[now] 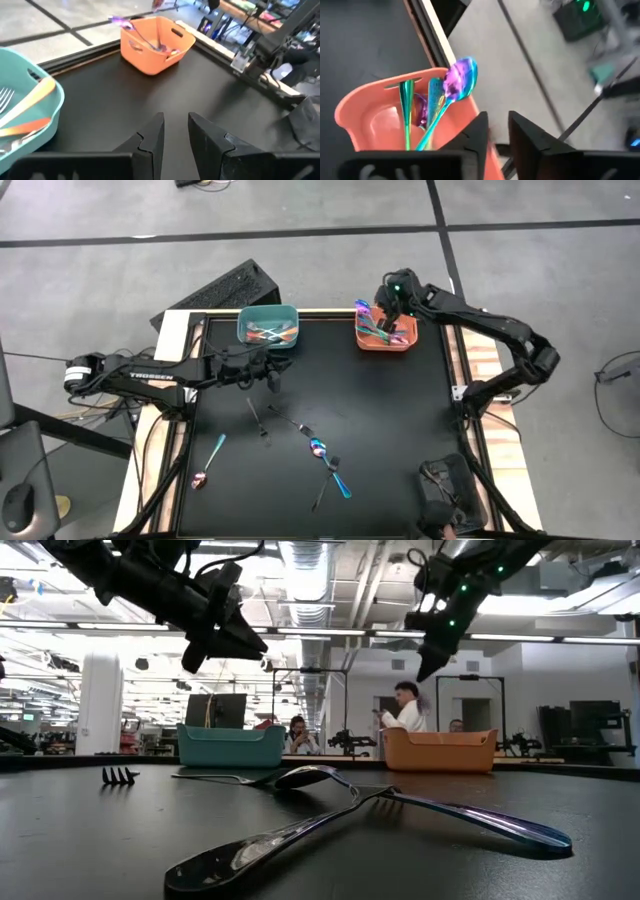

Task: Sort silverware by color (type)
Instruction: Put the purple spoon into the orange bin

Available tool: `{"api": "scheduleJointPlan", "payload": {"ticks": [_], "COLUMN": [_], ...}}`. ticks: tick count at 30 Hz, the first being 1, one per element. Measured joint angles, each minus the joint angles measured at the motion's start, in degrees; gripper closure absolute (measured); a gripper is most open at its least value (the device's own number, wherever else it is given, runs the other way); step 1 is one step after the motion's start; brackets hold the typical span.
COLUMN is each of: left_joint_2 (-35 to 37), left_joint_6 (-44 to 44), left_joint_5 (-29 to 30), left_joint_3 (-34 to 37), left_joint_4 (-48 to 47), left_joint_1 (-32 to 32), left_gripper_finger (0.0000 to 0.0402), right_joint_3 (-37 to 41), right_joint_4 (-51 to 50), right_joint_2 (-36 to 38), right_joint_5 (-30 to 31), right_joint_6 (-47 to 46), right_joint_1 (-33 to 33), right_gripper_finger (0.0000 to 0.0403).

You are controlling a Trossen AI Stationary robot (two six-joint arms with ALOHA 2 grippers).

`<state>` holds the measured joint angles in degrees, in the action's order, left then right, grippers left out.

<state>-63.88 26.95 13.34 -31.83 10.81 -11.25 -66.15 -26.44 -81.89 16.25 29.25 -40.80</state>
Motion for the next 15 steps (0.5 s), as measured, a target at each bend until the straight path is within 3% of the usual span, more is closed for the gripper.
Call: {"api": "scheduleJointPlan", "payload": {"ticks": [8,15], "left_joint_2": [0.0,0.0], "left_joint_6": [1.82,1.82], "left_joint_5": [0.04,0.09], "left_joint_3": [0.0,0.0], "left_joint_4": [-0.42,-2.62], "left_joint_1": [0.0,0.0], "left_gripper_finger": [0.0326,0.0326], "right_joint_3": [0.0,0.0], "right_joint_4": [-3.93,-3.5], "right_joint_2": [-0.61,3.03], "right_joint_5": [-2.74,-11.48], "right_joint_6": [-17.87,-33.02], "right_joint_1": [0.79,7.06], "right_gripper_finger": [0.024,0.0236]}}
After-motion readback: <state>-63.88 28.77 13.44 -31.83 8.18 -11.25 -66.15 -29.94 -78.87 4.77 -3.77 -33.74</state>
